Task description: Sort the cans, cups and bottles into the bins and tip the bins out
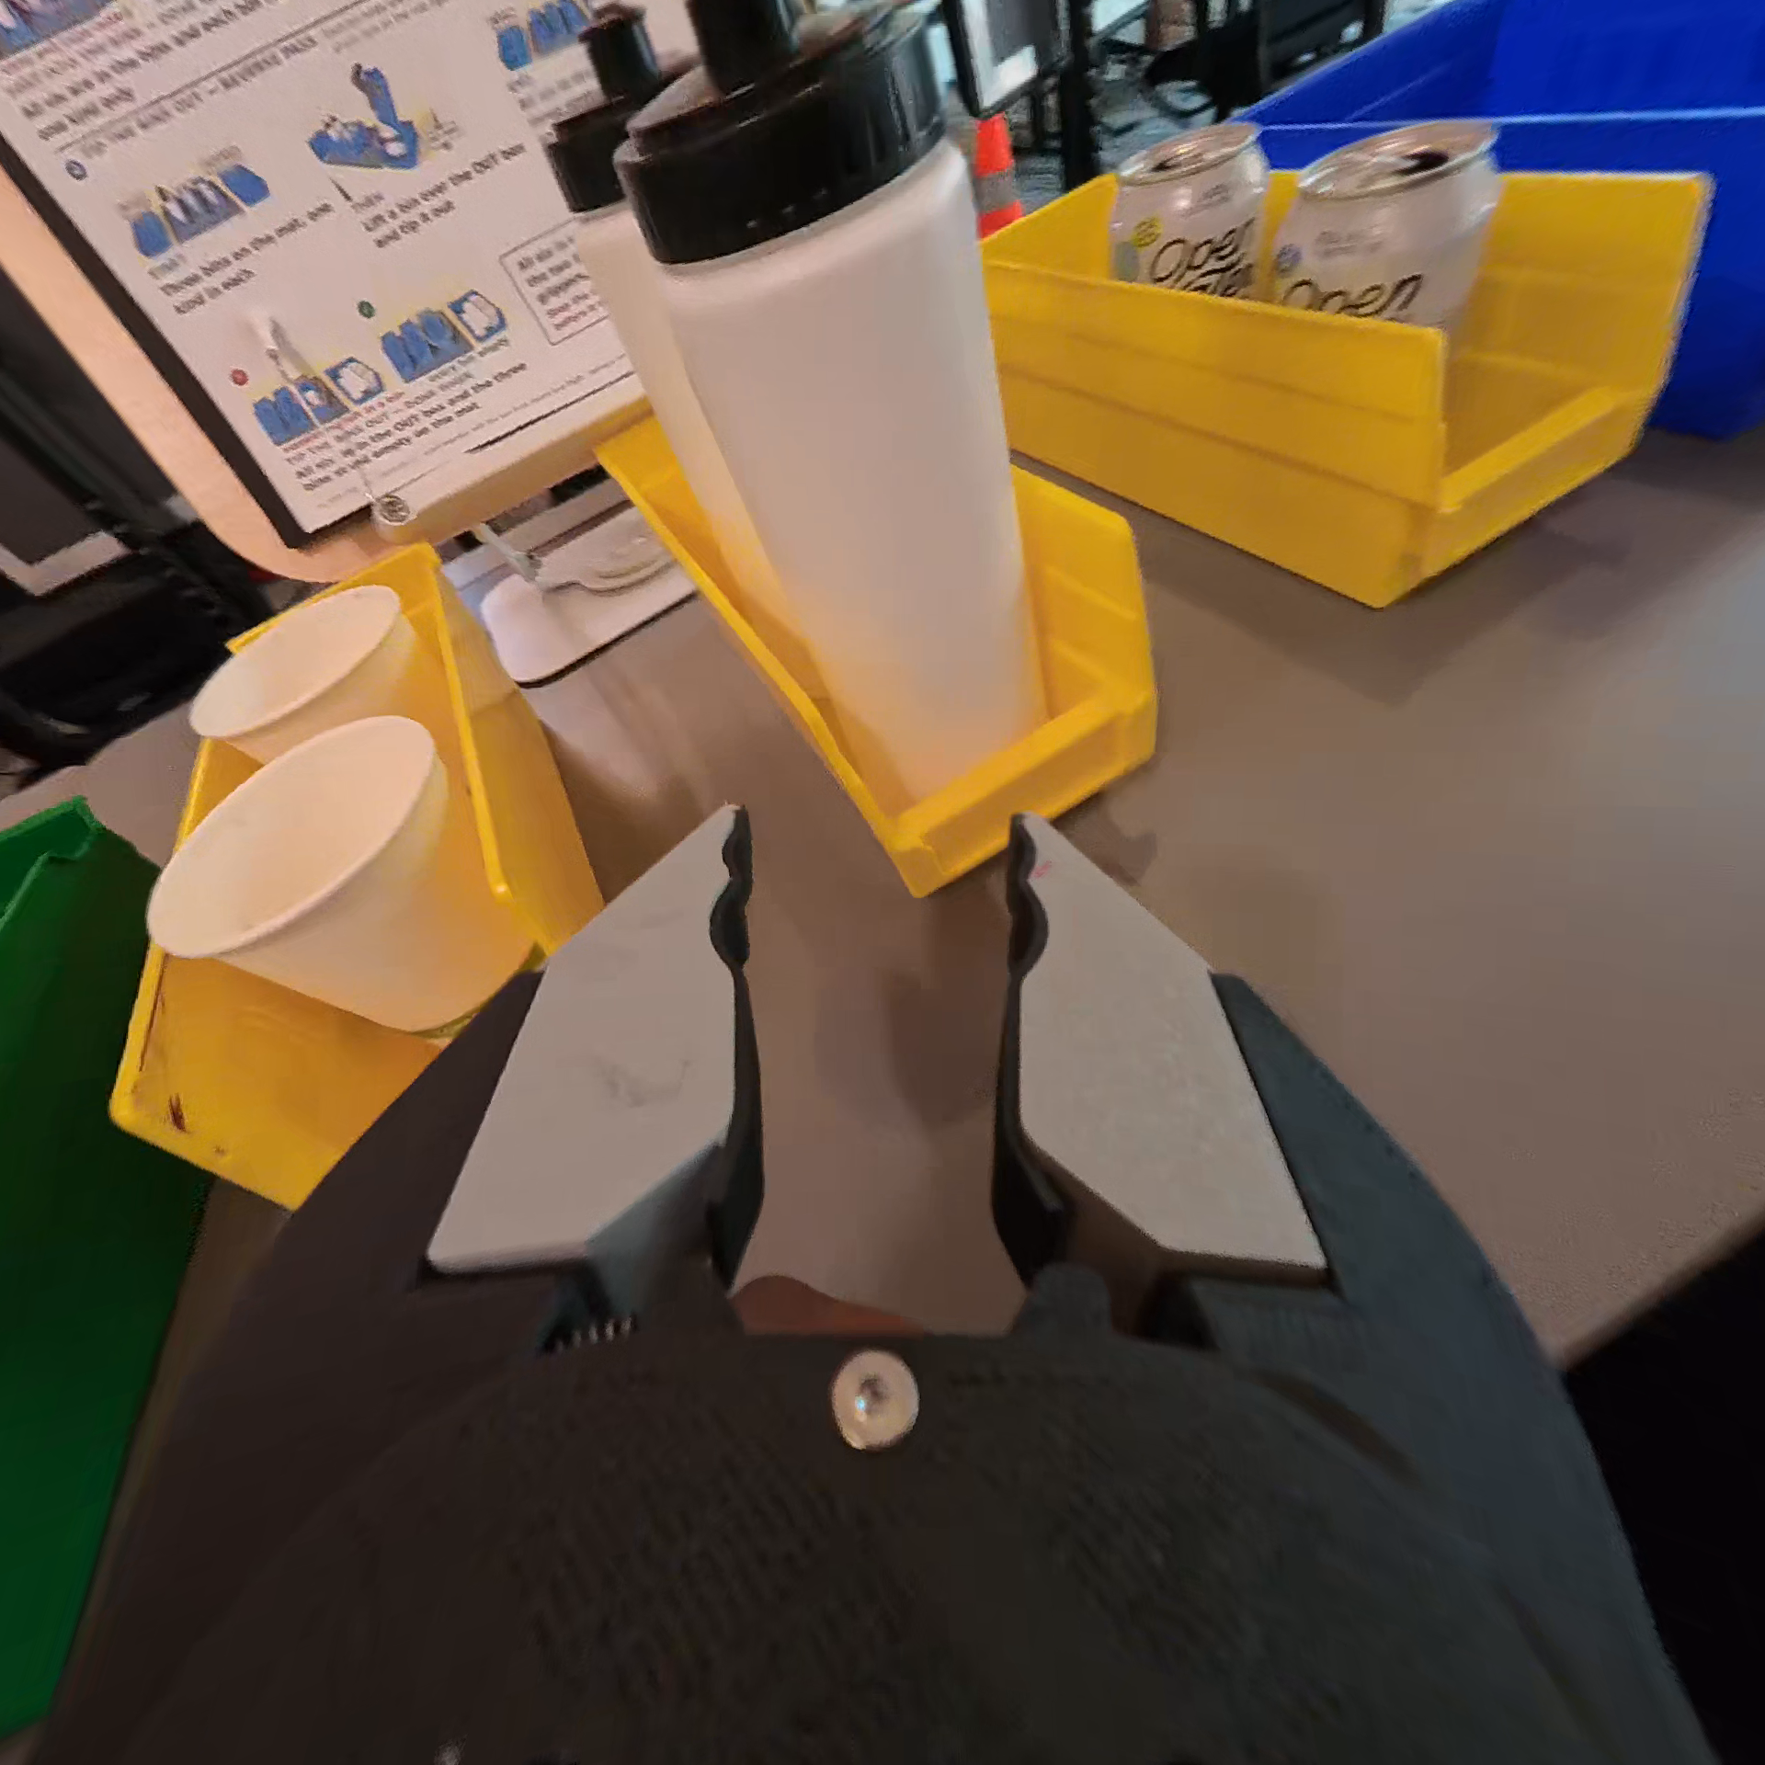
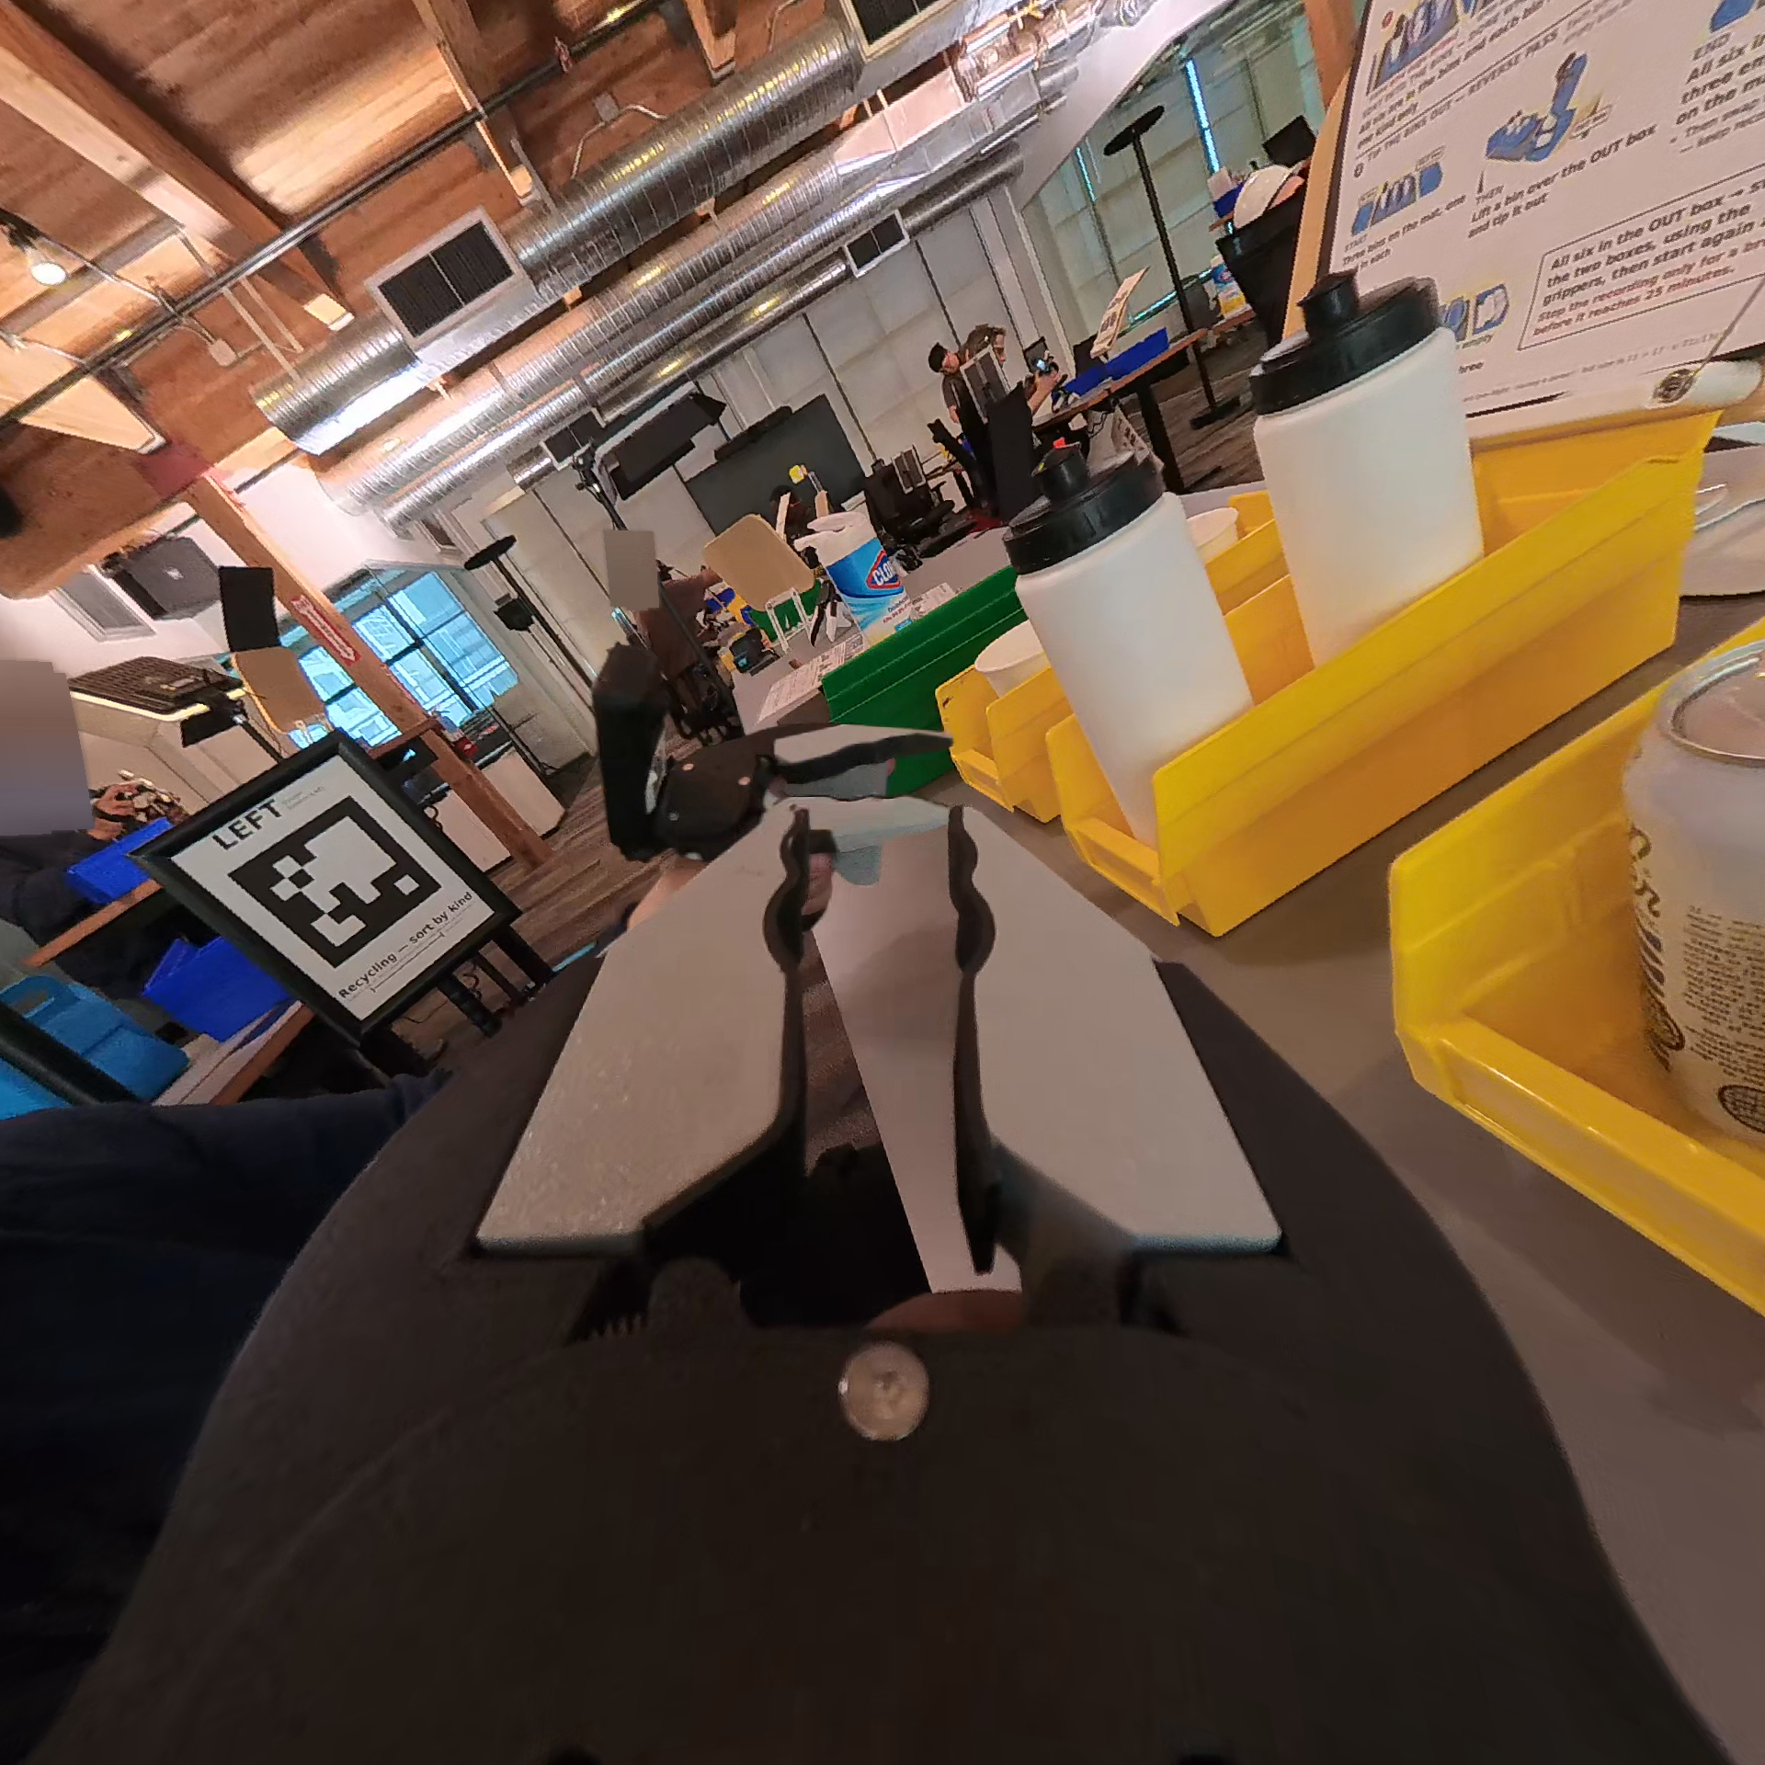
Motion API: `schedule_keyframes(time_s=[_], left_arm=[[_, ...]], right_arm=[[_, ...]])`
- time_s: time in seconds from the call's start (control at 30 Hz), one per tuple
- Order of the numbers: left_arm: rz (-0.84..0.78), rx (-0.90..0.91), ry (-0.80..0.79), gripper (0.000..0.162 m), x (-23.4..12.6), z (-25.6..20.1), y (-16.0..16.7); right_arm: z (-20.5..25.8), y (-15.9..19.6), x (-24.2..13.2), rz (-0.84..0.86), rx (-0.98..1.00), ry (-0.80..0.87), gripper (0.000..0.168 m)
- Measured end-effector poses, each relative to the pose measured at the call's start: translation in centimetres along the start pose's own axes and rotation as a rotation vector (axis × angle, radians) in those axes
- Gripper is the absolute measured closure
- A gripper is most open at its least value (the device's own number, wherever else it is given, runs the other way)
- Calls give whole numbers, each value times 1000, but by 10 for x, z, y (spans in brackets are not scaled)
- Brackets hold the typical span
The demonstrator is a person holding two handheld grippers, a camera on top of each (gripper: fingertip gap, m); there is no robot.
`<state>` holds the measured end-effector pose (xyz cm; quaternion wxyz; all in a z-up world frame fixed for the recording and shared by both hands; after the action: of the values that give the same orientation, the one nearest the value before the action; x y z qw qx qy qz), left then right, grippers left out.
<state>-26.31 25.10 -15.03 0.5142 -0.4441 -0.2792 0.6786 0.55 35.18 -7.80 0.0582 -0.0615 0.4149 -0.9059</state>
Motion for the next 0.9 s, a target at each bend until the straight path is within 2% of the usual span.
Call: schedule_keyframes(time_s=[0.07,0.17,0.37,0.43,0.47,0.5,0.7,0.9], left_arm=[[12,15,-74,108,20,3,0],[76,-36,-49,108,54,2,6],[190,-57,-102,127,93,7,27],[194,-53,-106,132,96,7,30],[180,-58,-77,149,96,5,30],[181,-71,-81,156,97,5,31],[183,-90,-69,156,90,2,31],[161,-120,-41,157,70,-5,35]], right_arm=[[1,1,1,7,-1,0,140],[4,1,2,10,-4,-4,140],[6,-1,-2,1,-9,-12,140],[6,-2,-3,-2,-6,-19,141],[6,-3,-3,-3,-5,-21,141],[6,-3,-3,-4,-5,-24,141],[7,1,3,15,-9,-18,140],[-2,24,27,124,-20,32,132]])
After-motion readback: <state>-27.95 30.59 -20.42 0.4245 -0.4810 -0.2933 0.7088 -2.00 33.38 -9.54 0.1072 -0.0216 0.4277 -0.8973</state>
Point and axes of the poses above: each gripper's, where its closed fingertips meet, x out along the fingers, y out of its underside, z = x × y across the jaws, the point moved 5 cm from there along -x, back along the fingers, and after that the axes turned 11 degrees about x, right-handed, at the moved point
